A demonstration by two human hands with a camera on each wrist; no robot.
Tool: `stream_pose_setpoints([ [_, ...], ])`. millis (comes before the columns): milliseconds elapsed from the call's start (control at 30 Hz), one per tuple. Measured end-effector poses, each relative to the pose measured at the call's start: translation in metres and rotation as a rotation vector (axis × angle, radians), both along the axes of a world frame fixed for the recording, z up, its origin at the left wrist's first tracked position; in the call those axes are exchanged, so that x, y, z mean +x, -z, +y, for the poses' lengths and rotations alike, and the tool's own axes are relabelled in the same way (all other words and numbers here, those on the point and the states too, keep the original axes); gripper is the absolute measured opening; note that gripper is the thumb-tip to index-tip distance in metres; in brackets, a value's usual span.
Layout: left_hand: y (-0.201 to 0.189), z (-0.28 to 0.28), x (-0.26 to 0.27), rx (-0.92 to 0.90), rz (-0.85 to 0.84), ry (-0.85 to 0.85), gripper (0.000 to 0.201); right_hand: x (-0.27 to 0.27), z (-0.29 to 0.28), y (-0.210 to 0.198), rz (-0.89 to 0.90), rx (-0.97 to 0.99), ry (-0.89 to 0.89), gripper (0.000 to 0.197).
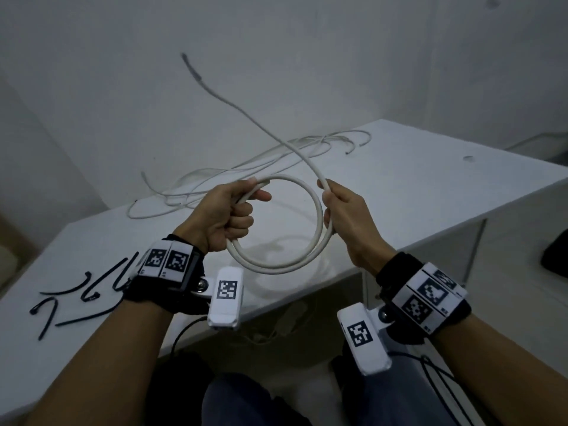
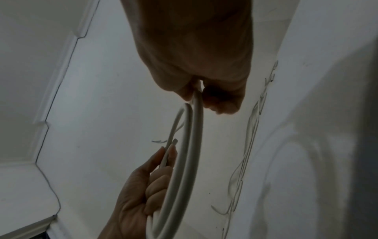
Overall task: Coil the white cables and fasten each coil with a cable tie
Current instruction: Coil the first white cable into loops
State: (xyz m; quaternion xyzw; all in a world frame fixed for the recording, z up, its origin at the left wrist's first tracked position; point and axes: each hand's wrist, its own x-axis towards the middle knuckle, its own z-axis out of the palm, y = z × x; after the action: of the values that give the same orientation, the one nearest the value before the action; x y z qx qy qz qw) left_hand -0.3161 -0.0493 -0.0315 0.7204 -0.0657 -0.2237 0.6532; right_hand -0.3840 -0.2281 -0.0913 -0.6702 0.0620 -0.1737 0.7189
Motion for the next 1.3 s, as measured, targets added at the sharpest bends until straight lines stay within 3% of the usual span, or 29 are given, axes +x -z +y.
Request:
stream_pose_setpoints([
  [200,-0.007,-0.011,0.042,0.042,0.013,-0.011,0.036,0.045,-0.009,-0.005,0.036,0.086,-0.162,0.029],
  [300,-0.007,-0.018,0.056,0.085,0.009,-0.004,0.037,0.063,-0.007,-0.01,0.008,0.105,-0.155,0.038],
  [367,-0.005,-0.022,0.061,0.143,0.002,0.021,0.037,0.076,-0.009,-0.014,-0.02,0.0,-0.097,0.05],
  [467,-0.002,-0.023,0.066,0.181,-0.02,0.02,0.038,0.089,-0.014,-0.017,-0.037,-0.189,-0.097,0.04],
  [600,-0.002,-0.026,0.07,0.238,-0.082,0.019,0.041,0.098,-0.016,-0.022,0.038,-0.256,-0.204,0.029],
  [867,-0.016,-0.032,0.066,0.334,-0.188,0.059,0.04,0.098,-0.012,-0.04,-0.03,-0.647,-0.3,0.022],
  [1100,-0.012,-0.033,0.057,0.343,-0.276,0.0,0.037,0.098,-0.011,-0.047,-0.024,-0.951,-0.235,0.019],
  [1200,-0.013,-0.033,0.054,0.356,-0.365,-0.074,0.023,0.097,-0.009,-0.044,-0.064,-1.024,-0.178,0.019],
  [1300,-0.011,-0.034,0.053,0.424,-0.571,-0.176,0.026,0.1,-0.008,-0.041,-0.115,-1.042,-0.095,0.017],
])
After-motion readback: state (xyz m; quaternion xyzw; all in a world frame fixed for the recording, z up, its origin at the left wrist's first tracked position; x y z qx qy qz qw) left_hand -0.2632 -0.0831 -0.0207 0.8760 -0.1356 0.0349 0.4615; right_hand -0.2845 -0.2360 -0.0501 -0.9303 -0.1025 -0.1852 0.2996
